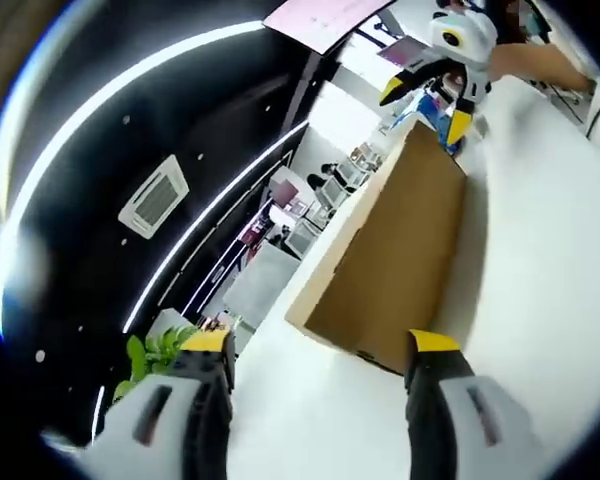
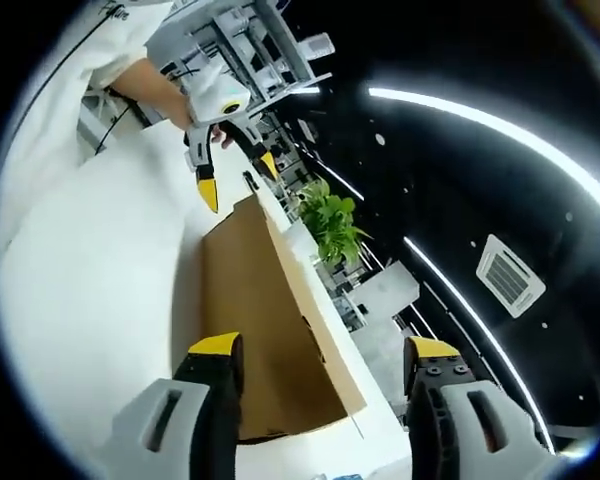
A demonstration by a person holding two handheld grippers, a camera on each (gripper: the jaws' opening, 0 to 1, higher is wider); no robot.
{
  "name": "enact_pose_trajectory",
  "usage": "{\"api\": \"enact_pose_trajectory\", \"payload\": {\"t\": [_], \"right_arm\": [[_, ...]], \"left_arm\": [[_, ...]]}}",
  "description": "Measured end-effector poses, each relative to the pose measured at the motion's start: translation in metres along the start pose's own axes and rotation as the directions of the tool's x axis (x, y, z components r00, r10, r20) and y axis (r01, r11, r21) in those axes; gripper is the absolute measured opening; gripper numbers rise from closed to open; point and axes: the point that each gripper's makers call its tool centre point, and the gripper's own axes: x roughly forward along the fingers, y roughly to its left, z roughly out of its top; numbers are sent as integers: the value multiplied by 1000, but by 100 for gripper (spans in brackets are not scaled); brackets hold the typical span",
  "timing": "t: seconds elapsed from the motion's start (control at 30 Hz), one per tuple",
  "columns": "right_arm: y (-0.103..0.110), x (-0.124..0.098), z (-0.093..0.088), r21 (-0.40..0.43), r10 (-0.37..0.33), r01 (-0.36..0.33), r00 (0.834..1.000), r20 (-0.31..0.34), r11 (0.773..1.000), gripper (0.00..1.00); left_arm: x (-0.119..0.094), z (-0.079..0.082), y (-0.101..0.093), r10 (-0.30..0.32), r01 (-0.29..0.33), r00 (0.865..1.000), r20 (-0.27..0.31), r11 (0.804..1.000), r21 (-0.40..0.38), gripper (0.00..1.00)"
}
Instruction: Operate the shoe box by opening the lid, removing the specified soft item, and placing it in the target area until the item is outside and the box remains undamaged.
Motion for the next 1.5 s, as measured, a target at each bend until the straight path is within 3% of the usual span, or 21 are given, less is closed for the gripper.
{"api": "enact_pose_trajectory", "payload": {"t": [0.07, 0.13, 0.3, 0.43, 0.63, 0.8, 0.87, 1.0, 1.07, 1.3, 1.37, 1.43, 1.5], "right_arm": [[-7, 1, -6, -28, -40, 39, 999, -31, 999, 71], [-7, 1, -8, -35, -32, 31, 999, -39, 999, 71], [-12, 0, -6, -67, -62, 60, 998, -25, 996, 71], [-9, 1, -10, -92, -54, 50, 998, -40, 994, 71], [-9, 3, -12, -91, -71, 68, 997, -28, 994, 70], [3, 6, -23, -149, -34, 24, 997, -64, 989, 69], [9, 8, -18, -153, 4, -11, 999, -48, 988, 69], [7, 8, -24, -237, -4, -18, 996, -93, 971, 67], [6, 7, -24, -234, -5, -18, 995, -95, 972, 66], [4, 2, -33, -246, -9, -22, 992, -126, 969, 62], [15, 12, -21, -246, 1, -33, 992, -129, 969, 57], [12, 10, -25, -237, -10, -22, 992, -130, 971, 57], [17, 16, -15, -223, -14, -13, 993, -118, 975, 56]], "left_arm": [[4, 1, -3, 0, 0, 1000, -1, 1000, 23, 71], [8, 2, -1, 18, -18, 1000, -3, 999, 33, 74], [12, 6, -8, 25, -25, 1000, -6, 995, 92, 75], [11, 11, -3, 38, -38, 999, 7, 996, 86, 78], [11, 5, 1, 50, -48, 999, -14, 994, 97, 81], [9, 5, 1, 50, -49, 999, -6, 995, 85, 76], [9, 5, 1, 49, -48, 999, -4, 994, 100, 74], [8, 11, -3, 34, -36, 999, 19, 991, 131, 62], [8, 13, -6, 22, -24, 1000, 19, 988, 152, 56], [16, 15, -10, 19, -22, 1000, 14, 975, 223, 54], [17, 13, -10, 23, -23, 1000, 0, 968, 250, 49], [17, 13, -12, 10, -8, 1000, -5, 967, 254, 45], [17, 14, -12, 19, -16, 1000, -8, 966, 256, 45]]}}
